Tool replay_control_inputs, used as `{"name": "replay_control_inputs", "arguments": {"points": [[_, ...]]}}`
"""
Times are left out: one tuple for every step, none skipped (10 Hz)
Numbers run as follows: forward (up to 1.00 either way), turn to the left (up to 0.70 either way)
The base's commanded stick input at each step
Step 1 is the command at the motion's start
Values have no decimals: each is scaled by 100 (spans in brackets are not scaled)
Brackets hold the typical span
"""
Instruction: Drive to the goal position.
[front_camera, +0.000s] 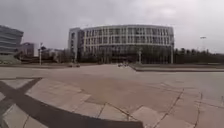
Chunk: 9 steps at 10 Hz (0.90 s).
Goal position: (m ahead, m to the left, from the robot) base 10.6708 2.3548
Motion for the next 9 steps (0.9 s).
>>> {"name": "replay_control_inputs", "arguments": {"points": [[100,0],[100,0],[100,0],[100,0],[100,0],[100,0],[100,0],[100,0],[100,0]]}}
